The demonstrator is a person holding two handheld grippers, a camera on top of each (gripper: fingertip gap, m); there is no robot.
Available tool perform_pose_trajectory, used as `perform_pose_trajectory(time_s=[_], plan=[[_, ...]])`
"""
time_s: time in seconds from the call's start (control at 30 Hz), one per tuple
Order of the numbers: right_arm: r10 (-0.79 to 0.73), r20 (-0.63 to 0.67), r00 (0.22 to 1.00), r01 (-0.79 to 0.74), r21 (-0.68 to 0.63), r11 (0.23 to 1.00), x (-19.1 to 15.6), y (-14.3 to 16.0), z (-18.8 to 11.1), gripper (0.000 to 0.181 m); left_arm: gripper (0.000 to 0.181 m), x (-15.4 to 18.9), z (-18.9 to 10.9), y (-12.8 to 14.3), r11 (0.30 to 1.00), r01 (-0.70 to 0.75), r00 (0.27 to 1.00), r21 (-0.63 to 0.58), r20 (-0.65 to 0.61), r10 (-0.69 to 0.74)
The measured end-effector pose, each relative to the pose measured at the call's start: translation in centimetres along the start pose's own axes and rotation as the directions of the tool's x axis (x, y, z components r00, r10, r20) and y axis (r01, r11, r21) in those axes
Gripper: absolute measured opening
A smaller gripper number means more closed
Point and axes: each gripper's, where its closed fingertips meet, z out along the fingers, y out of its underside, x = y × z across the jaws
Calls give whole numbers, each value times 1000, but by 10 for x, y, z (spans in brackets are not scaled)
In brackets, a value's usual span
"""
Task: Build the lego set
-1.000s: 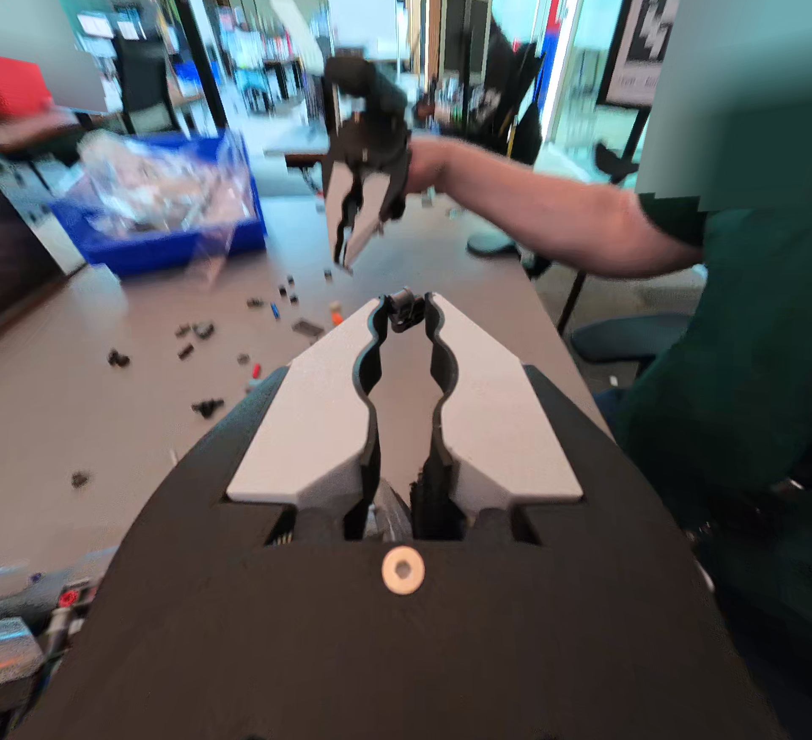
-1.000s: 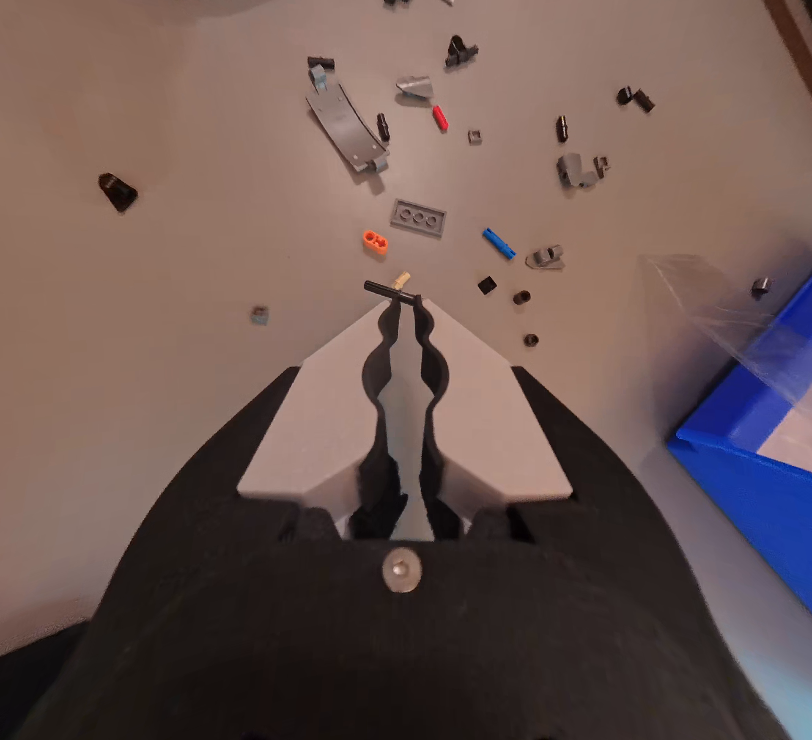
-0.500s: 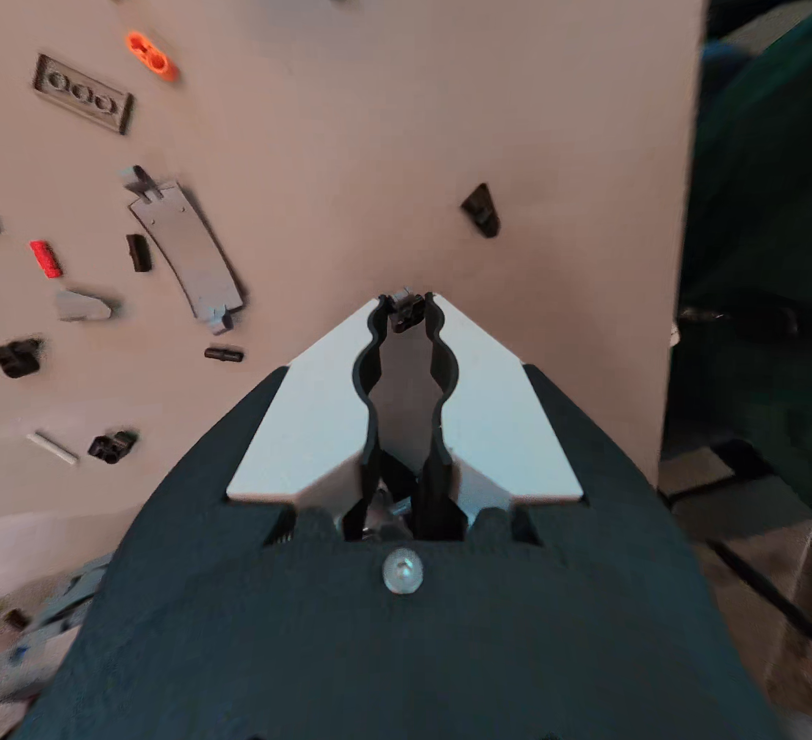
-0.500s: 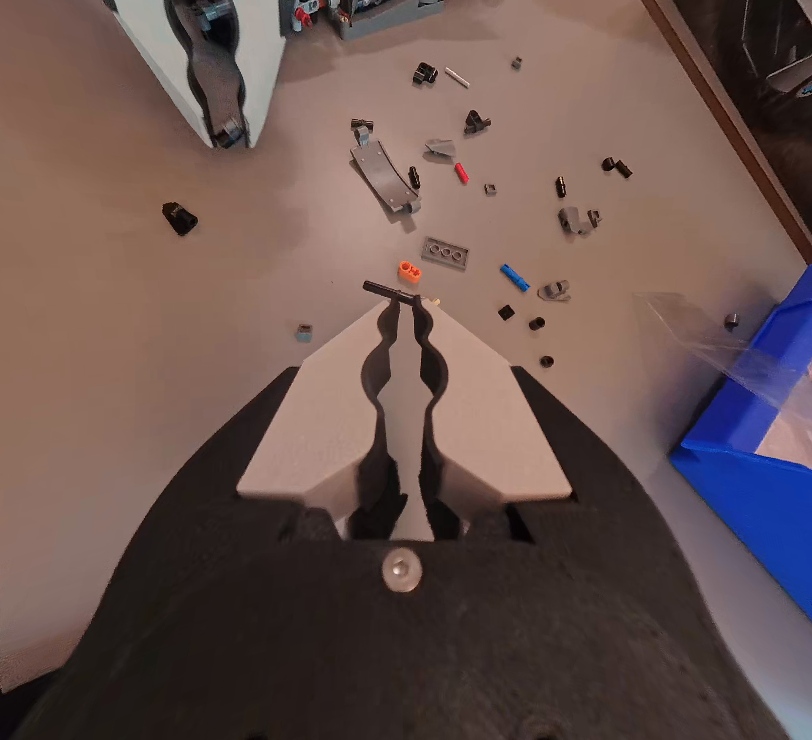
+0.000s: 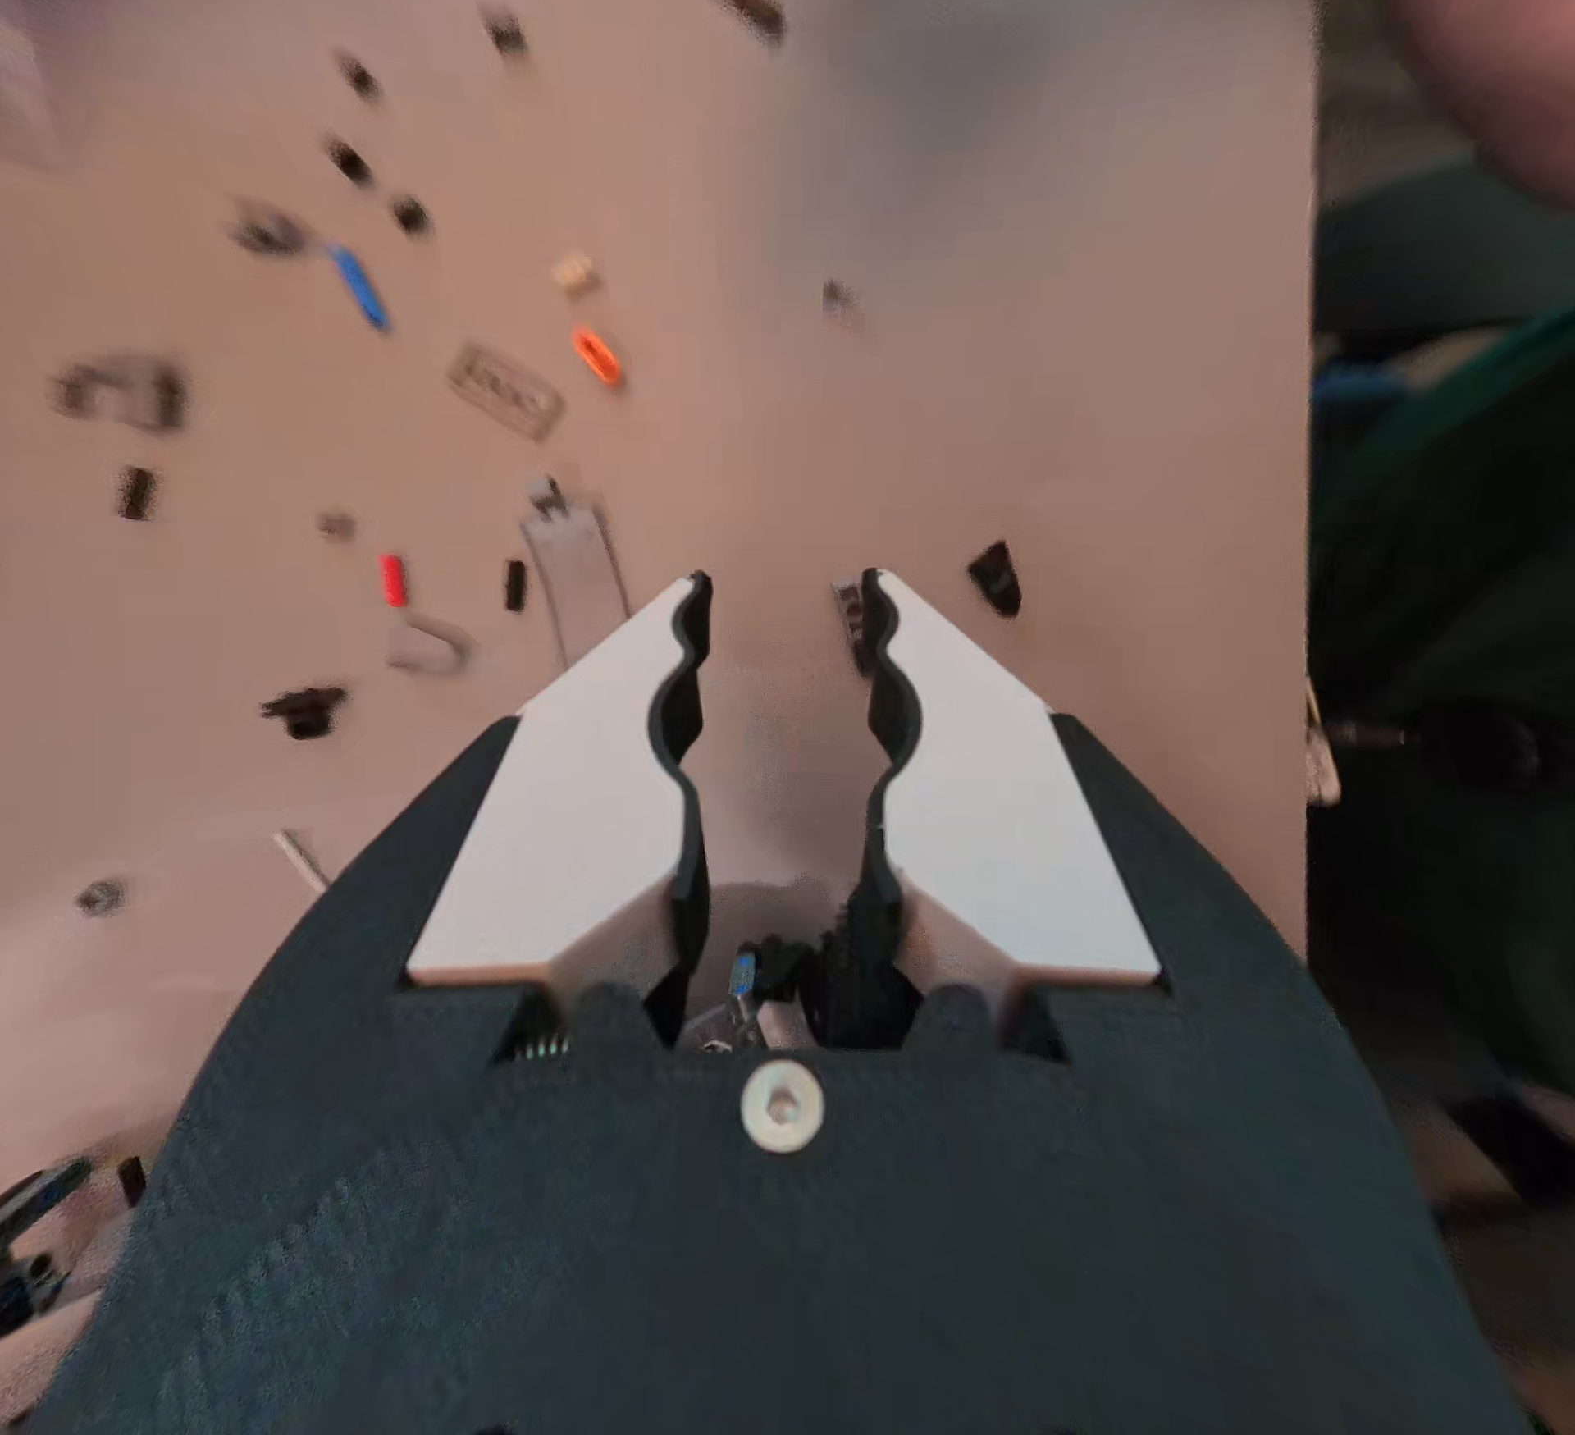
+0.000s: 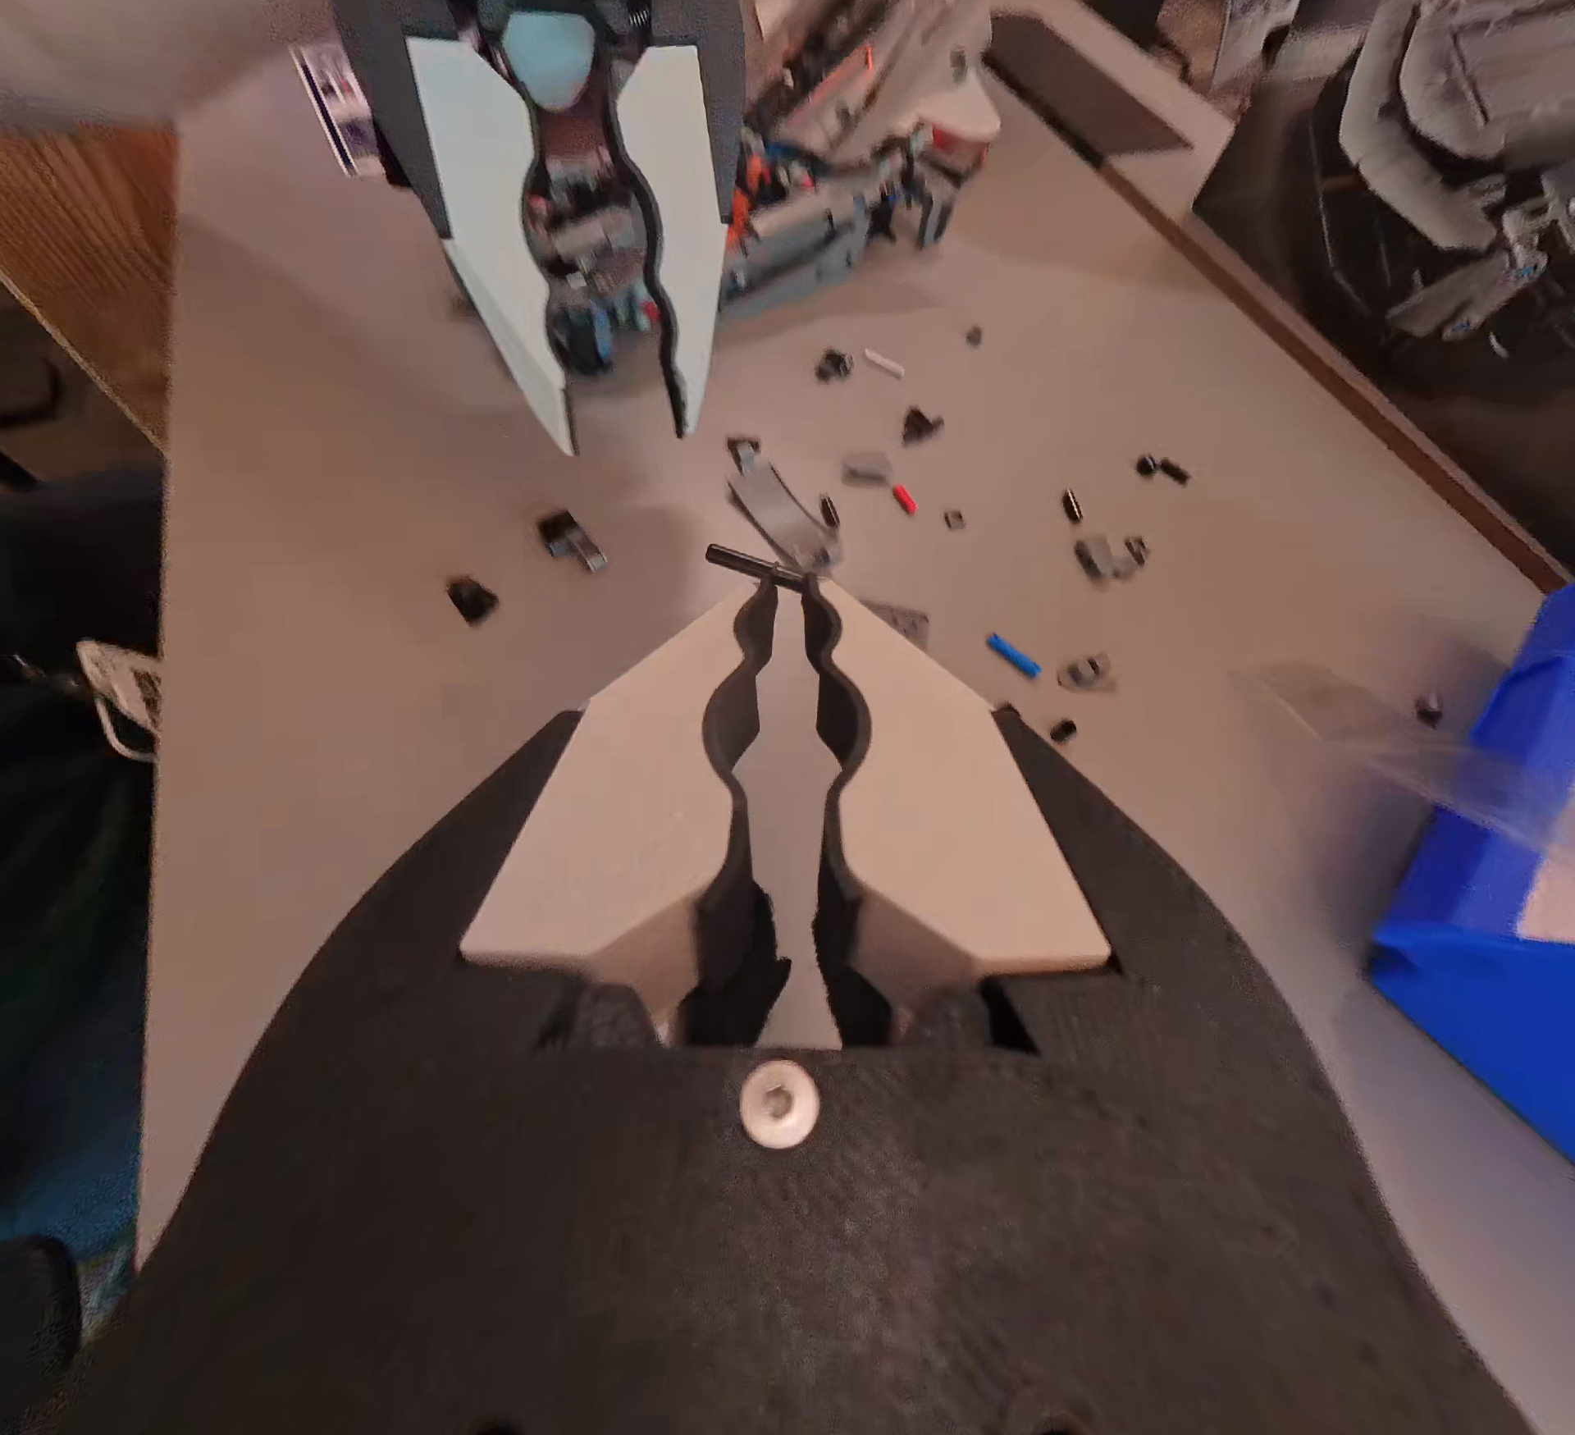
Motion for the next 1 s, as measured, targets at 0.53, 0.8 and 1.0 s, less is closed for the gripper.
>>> perform_pose_trajectory(time_s=[0.53,0.8,1.0], plan=[[73,96,993,-92,208,974,-62,-63,47,5,19,28,-60,-43,771,-525,733,360,652,194],[107,129,986,-132,206,970,-64,-61,57,0,0,23,-60,-35,779,-547,700,305,677,227],[81,82,993,-95,179,979,-59,-54,59,8,0,12,-57,-26,835,-440,795,331,576,191]])
